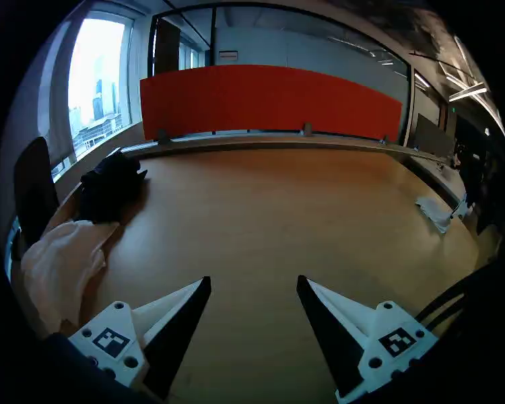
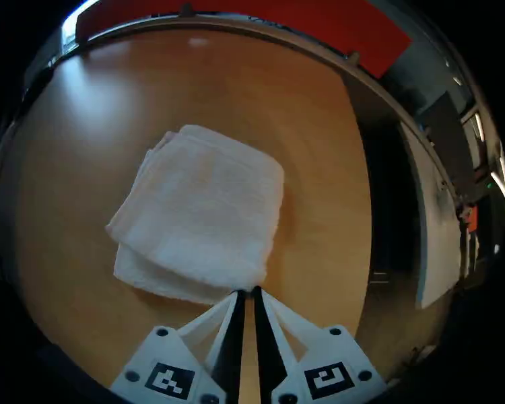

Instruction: Fold towel

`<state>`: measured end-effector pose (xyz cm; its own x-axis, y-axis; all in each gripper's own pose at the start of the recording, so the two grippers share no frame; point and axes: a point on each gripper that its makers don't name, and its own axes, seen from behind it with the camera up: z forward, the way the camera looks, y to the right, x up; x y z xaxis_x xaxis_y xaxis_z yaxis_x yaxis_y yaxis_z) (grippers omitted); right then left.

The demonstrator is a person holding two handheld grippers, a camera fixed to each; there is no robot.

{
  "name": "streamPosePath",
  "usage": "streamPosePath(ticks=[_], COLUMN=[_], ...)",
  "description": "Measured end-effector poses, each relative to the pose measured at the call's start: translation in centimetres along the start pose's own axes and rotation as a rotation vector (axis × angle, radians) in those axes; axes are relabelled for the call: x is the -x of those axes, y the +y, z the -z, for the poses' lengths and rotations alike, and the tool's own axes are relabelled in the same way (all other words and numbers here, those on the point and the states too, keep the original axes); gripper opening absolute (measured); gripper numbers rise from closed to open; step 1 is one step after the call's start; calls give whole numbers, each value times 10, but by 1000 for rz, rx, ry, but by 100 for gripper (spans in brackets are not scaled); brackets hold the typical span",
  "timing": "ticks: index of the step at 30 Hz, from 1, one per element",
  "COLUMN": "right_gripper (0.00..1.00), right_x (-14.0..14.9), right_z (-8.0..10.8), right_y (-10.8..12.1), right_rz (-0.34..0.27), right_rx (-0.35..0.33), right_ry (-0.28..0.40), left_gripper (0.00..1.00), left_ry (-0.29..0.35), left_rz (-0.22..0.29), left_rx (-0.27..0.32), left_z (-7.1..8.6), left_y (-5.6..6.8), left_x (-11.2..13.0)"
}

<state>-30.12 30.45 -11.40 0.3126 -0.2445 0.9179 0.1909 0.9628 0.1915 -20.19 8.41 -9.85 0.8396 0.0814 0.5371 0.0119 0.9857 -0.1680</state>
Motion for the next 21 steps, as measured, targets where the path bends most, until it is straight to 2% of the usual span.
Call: streamPosePath(ticks=[2, 6, 10, 12, 14, 18, 21], right_gripper=[12, 21, 52, 60, 64, 79, 81], right_x=[0, 2, 5, 6, 7, 5, 0], right_z=[1, 3, 5, 6, 7, 10, 14], right_y=[-1, -3, -5, -6, -7, -10, -15], right_rz=[-5, -6, -5, -6, -6, 1, 5], right_rx=[-2, -10, -13, -16, -20, -20, -29], right_ry=[3, 7, 10, 9, 11, 34, 63], left_gripper=[95, 95, 94, 94, 94, 94, 95], left_ry=[0, -2, -3, -3, -3, -2, -2], left_rz=[0, 0, -1, -2, -2, -2, -3], left_rx=[1, 1, 2, 3, 3, 6, 7], left_z=[0, 0, 0, -1, -1, -1, -1], left_y=[0, -1, -2, -2, -2, -1, -2], left_x=[0, 0, 0, 0, 0, -1, -1])
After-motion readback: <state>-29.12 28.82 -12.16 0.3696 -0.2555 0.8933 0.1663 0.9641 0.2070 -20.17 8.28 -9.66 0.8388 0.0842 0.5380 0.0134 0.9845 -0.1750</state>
